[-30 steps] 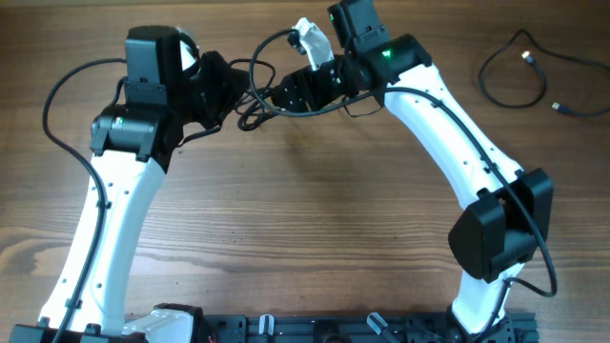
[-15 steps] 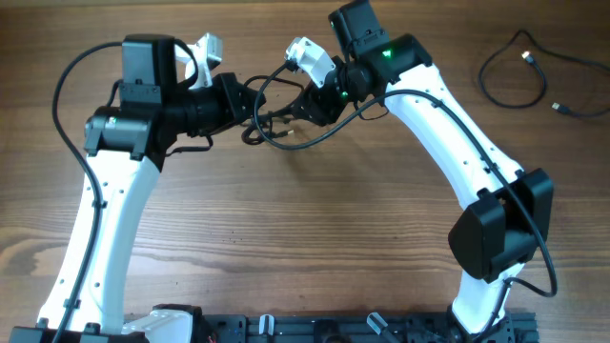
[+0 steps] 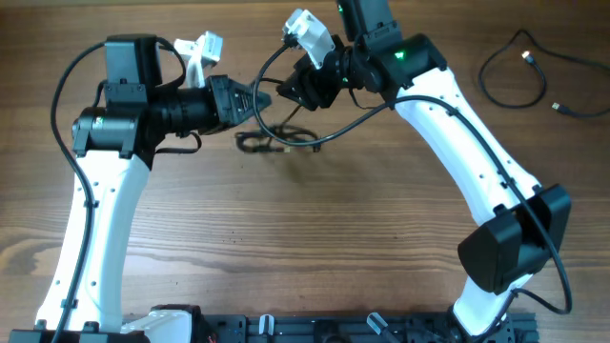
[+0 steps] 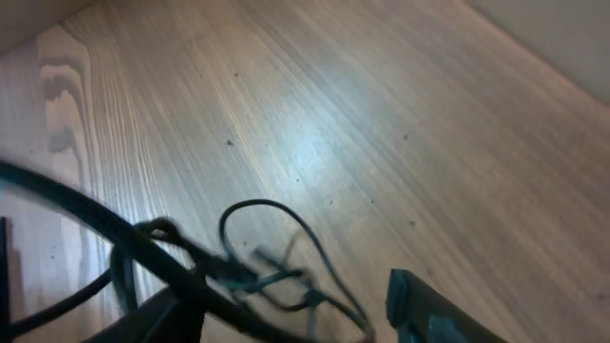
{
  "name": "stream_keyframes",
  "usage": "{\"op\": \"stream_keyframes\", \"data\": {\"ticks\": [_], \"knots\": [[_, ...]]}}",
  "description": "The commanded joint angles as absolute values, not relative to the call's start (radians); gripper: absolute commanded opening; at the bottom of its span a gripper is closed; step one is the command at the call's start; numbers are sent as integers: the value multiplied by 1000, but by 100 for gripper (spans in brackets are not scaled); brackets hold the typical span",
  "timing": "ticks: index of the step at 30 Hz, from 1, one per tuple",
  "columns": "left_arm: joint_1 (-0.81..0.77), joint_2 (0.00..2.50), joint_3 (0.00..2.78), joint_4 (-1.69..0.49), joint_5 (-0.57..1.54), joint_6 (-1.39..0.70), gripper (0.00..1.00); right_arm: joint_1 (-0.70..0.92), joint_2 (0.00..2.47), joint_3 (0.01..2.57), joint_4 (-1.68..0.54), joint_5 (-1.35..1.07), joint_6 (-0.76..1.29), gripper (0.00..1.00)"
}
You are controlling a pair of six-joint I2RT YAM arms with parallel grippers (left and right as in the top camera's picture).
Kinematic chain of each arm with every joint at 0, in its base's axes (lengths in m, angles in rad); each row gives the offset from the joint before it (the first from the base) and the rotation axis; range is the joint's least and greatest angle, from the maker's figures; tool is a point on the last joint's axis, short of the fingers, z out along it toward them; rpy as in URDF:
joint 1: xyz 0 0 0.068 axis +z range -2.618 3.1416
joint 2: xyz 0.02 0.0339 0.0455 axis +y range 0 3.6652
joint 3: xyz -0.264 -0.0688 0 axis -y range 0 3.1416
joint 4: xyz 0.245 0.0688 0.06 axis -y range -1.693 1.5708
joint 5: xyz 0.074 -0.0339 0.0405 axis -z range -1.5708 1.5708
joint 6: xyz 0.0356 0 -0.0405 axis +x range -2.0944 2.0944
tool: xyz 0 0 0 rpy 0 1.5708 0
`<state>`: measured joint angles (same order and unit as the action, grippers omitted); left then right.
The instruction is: Untangle cables
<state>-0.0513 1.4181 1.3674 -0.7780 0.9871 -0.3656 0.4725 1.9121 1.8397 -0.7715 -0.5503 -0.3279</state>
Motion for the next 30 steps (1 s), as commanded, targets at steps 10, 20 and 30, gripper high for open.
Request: {"op": "stream_keyframes", "data": {"ticks": [10, 20, 30], "knots": [[-52, 1414, 1374, -895, 590, -348, 64, 451, 1893, 1842, -748, -253, 194, 4], [-129, 1615, 1340, -963, 452, -283, 62, 438, 1894, 1841, -983, -80, 347, 42], [-260, 1789, 1339, -1053, 269, -326, 52, 345, 1894, 1841, -1064, -80, 339, 63]]}}
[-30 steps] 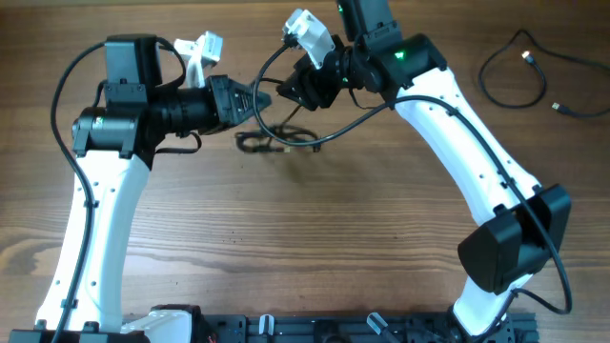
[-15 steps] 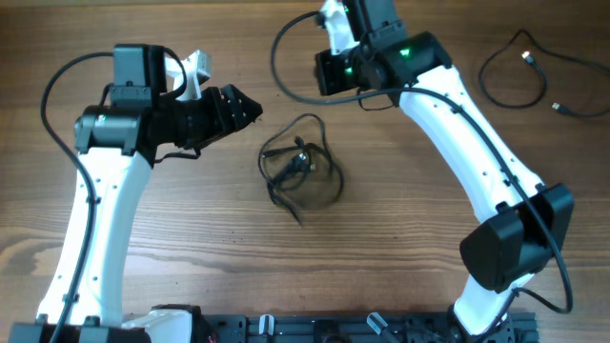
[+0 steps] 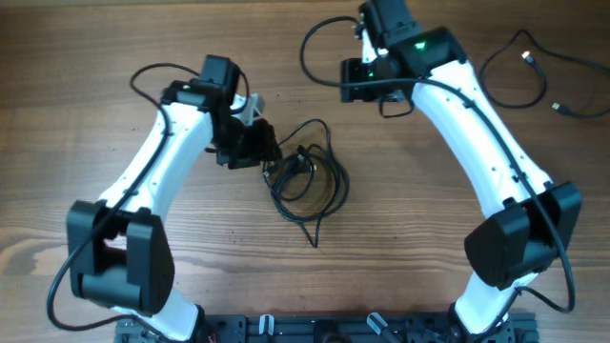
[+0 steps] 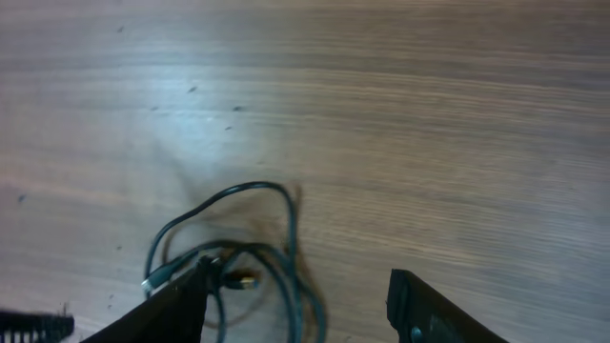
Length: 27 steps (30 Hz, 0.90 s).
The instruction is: Untangle cables
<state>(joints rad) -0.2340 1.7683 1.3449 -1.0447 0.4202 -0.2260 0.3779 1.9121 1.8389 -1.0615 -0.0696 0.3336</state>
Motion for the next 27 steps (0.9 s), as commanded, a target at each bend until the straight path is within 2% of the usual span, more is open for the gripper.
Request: {"op": "stream_keyframes", "data": {"ticks": [1, 4, 7, 9, 15, 20, 24, 27], "knots": [[-268, 1790, 1339, -1051, 232, -356, 52, 340, 1894, 1841, -1064, -80, 339, 63], [-287, 1803, 1339, -1021, 145, -447, 55, 338, 1894, 1841, -1063, -80, 322, 63], [-297, 1821, 1339, -920, 139, -449, 57, 339, 1894, 1841, -1063, -83, 314, 63], [-308, 1830, 1339, -901, 142, -423, 54, 339, 1894, 1841, -1065, -83, 314, 64], [-331, 1832, 1339, -1123, 167, -426, 49, 339, 1894, 1840, -1069, -91, 315, 66], [-351, 1832, 1331, -1218, 220, -484, 39, 339, 1894, 1840, -1072, -92, 314, 67], [-414, 1832, 1241, -1156, 265, -525, 30, 339, 1894, 1840, -1078, -98, 314, 67], [-448, 1832, 1169, -1052, 265, -590, 27, 339, 1894, 1840, -1082, -98, 313, 67]]}}
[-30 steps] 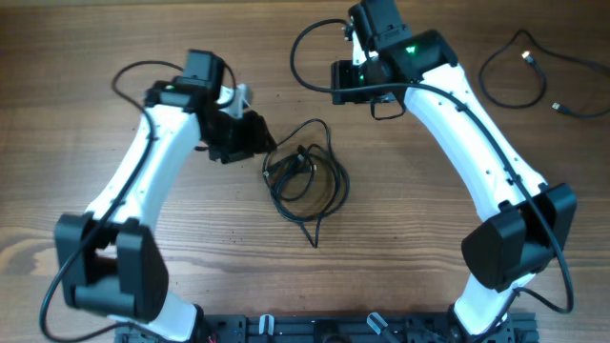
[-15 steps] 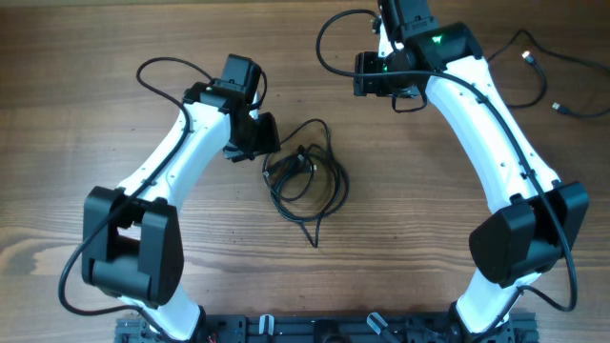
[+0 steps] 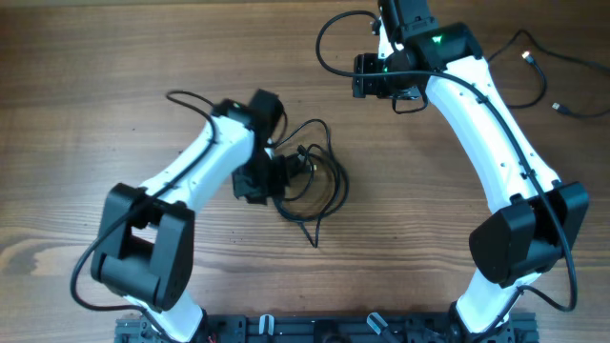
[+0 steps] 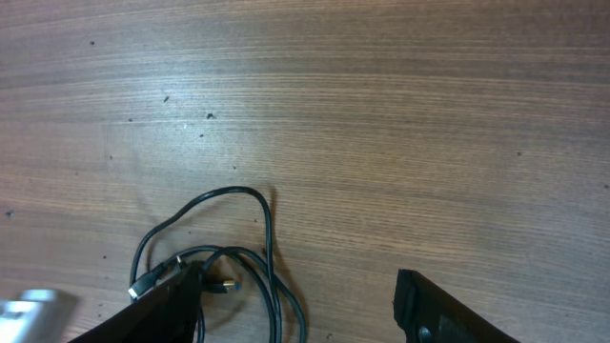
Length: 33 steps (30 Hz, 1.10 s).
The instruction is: Untangle cables
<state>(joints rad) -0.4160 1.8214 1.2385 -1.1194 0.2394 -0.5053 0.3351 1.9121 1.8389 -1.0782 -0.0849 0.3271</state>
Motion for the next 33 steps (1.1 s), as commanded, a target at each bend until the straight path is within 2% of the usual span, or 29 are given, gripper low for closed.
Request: {"op": "stream_keyframes", "data": {"ticks": [1, 5, 10, 16, 18, 21, 23, 24, 26, 30, 33], "knots": [[-454, 1832, 1155, -1025, 265, -606, 27, 339, 1894, 1840, -1082, -98, 313, 67], [-459, 1832, 1112, -916, 245, -646, 28, 339, 1894, 1840, -1087, -98, 314, 67], [-459, 1832, 1109, -843, 143, -696, 34, 339, 1894, 1840, -1093, -98, 314, 67], [-464, 1833, 1075, -809, 109, -697, 33, 339, 1895, 1840, -1096, -98, 314, 67], [-464, 1833, 1040, -770, 90, -697, 25, 339, 1894, 1840, -1096, -98, 313, 67], [-462, 1833, 1026, -737, 76, -697, 4, 339, 1894, 1840, -1096, -98, 313, 67], [-455, 1826, 1029, -724, 73, -697, 4, 339, 1894, 1840, -1099, -99, 313, 66], [-445, 1816, 1039, -731, 73, -696, 4, 339, 1894, 1840, -1102, -102, 313, 59], [-427, 1787, 1067, -772, 72, -671, 4, 339, 1894, 1840, -1098, -174, 277, 50], [-367, 1657, 1188, -913, 10, -471, 4, 341, 1894, 1840, -1039, -547, 74, 54], [-330, 1540, 1285, -944, 40, -328, 4, 355, 1894, 1840, -1005, -688, 33, 55]]}}
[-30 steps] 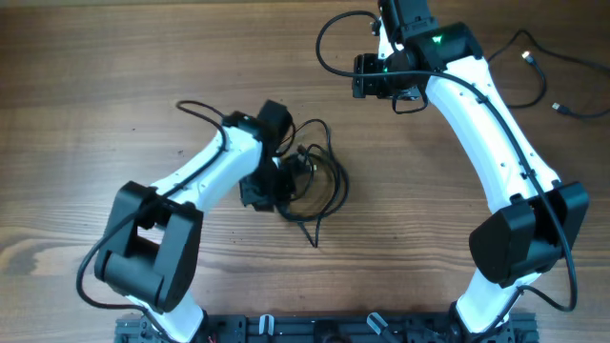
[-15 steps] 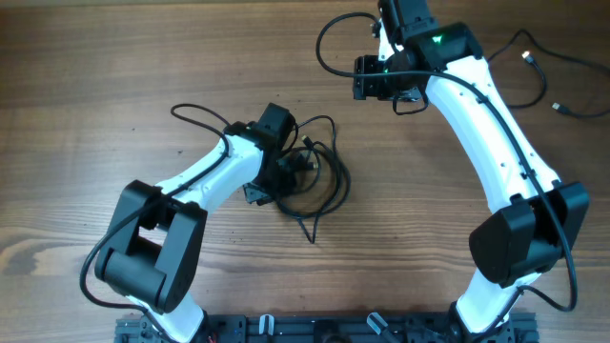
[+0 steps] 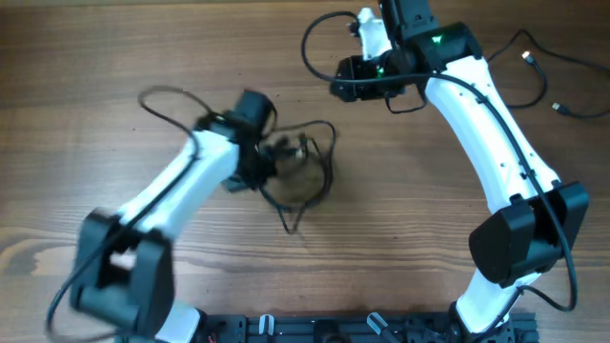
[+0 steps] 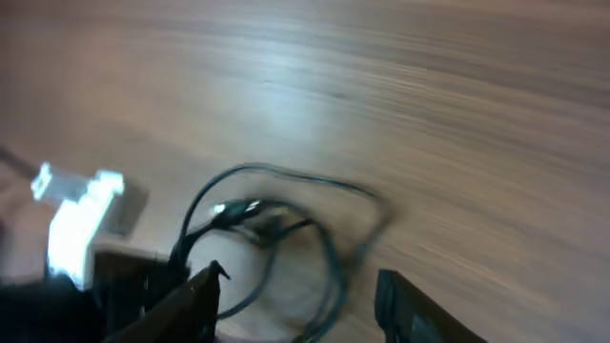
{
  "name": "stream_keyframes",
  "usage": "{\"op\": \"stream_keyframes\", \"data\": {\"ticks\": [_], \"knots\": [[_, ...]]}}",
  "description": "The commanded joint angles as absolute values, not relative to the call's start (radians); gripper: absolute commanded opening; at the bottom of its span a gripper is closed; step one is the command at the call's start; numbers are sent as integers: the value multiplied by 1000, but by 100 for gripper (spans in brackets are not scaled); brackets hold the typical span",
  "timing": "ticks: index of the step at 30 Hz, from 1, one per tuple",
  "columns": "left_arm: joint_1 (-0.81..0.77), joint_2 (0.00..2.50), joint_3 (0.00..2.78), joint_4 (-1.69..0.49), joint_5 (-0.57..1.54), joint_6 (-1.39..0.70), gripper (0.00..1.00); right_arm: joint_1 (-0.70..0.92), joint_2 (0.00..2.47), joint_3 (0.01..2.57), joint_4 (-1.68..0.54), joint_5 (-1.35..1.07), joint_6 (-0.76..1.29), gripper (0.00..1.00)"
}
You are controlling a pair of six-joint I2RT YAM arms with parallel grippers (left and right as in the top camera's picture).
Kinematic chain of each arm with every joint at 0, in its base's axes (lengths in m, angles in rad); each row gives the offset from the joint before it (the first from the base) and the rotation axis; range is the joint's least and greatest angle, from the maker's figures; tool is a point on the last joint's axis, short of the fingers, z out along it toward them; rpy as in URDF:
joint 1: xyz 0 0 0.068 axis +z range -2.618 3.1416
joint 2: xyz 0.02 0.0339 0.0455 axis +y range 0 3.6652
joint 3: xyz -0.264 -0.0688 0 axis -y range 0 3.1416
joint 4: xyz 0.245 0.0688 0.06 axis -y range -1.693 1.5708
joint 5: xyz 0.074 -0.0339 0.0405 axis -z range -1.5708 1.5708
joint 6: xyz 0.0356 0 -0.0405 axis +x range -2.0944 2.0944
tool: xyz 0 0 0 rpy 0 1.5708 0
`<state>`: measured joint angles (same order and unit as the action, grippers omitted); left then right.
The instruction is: Untangle cables
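Note:
A tangle of thin black cable (image 3: 307,176) lies on the wooden table at mid-left, smeared by motion. My left gripper (image 3: 270,168) is at the tangle's left edge and appears shut on it; its jaws are blurred. My right gripper (image 3: 341,88) hovers above and to the right of the tangle, open and holding nothing. In the right wrist view the cable loops (image 4: 286,224) lie beyond the open right gripper (image 4: 300,305), with the left arm's white wrist (image 4: 84,214) at the left.
A second, separate black cable (image 3: 483,74) with loose connectors lies at the table's far right corner. The arms' bases and a black rail (image 3: 324,329) stand along the near edge.
The left arm has shifted left and up, and the tangle has moved and changed shape with it. The right gripper has moved slightly left and tilted toward the tangle, still open.
At first both grippers held the cable lifted between them above the table. Then the tangle lay on the table, the left gripper beside it and the right gripper apart and open. The left gripper then sat against the tangle, which has now moved along with it.

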<state>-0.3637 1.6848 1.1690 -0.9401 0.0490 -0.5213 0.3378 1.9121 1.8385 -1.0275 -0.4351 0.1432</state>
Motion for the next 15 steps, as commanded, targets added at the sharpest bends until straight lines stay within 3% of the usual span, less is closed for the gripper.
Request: {"op": "stream_keyframes", "data": {"ticks": [1, 6, 15], "knots": [[-327, 1507, 1305, -937, 71, -275, 4, 361, 1894, 1840, -999, -711, 25, 55], [-326, 1368, 1332, -884, 132, -220, 4, 421, 1894, 1840, -947, -742, 27, 59], [-276, 1377, 1332, -941, 21, -454, 4, 467, 1894, 1840, -893, -738, 108, 59]]}}
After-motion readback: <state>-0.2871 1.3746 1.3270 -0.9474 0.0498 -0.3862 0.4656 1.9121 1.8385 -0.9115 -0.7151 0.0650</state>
